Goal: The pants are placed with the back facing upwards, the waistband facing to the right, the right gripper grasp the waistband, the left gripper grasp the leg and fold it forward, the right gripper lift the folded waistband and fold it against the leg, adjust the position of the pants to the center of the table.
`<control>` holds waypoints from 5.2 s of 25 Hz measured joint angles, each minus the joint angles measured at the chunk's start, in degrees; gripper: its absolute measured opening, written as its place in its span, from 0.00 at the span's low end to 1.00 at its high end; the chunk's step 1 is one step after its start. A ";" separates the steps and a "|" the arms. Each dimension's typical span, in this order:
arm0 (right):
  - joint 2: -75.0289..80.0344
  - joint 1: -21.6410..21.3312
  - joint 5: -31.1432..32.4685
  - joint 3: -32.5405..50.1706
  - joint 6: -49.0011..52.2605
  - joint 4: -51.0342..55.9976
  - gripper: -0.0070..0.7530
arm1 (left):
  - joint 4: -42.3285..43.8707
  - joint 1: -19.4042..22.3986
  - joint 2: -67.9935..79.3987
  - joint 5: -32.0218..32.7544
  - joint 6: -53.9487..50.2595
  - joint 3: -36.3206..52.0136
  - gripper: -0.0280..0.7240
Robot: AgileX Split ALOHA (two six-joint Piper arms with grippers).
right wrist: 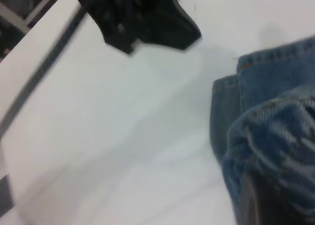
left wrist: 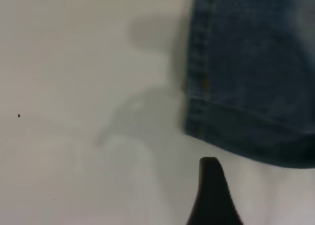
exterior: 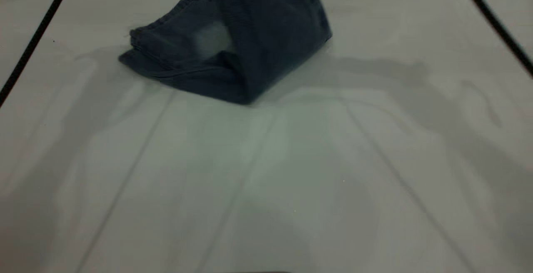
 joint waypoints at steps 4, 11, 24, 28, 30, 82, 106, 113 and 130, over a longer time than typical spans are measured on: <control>0.63 4.02 -7.91 -0.11 -4.09 3.90 0.05 | 0.00 0.00 -0.07 0.12 -0.24 -0.24 0.64; 7.62 7.95 -14.94 -0.20 -19.45 21.06 0.08 | 0.00 0.00 -0.54 0.16 -0.42 -0.55 0.64; 14.68 7.65 -9.97 -1.58 -23.92 32.36 0.83 | -0.05 0.00 -0.58 0.49 -0.53 -0.55 0.64; 13.57 5.18 -9.78 -1.58 -18.78 27.25 0.88 | -0.17 -0.67 -0.58 1.31 -0.70 -0.55 0.64; 12.42 3.09 -9.66 -1.58 -14.39 21.98 0.85 | -0.17 -1.84 -0.58 1.90 -0.65 -0.55 0.64; 2.92 -10.80 2.72 -1.58 18.87 -18.49 0.78 | -18.54 -11.96 18.94 -15.91 -4.98 -1.62 0.64; -7.28 -10.91 3.96 -1.58 18.87 -20.41 0.78 | -1.91 -12.13 16.29 16.26 -7.38 -21.98 0.64; -19.61 -10.91 9.35 -1.58 25.18 -27.73 0.78 | 9.06 -12.02 10.78 19.24 -7.23 -28.65 0.64; -50.58 -10.91 28.36 -0.22 51.86 -39.51 0.78 | 2.66 -12.02 -32.02 19.24 -7.22 -13.83 0.64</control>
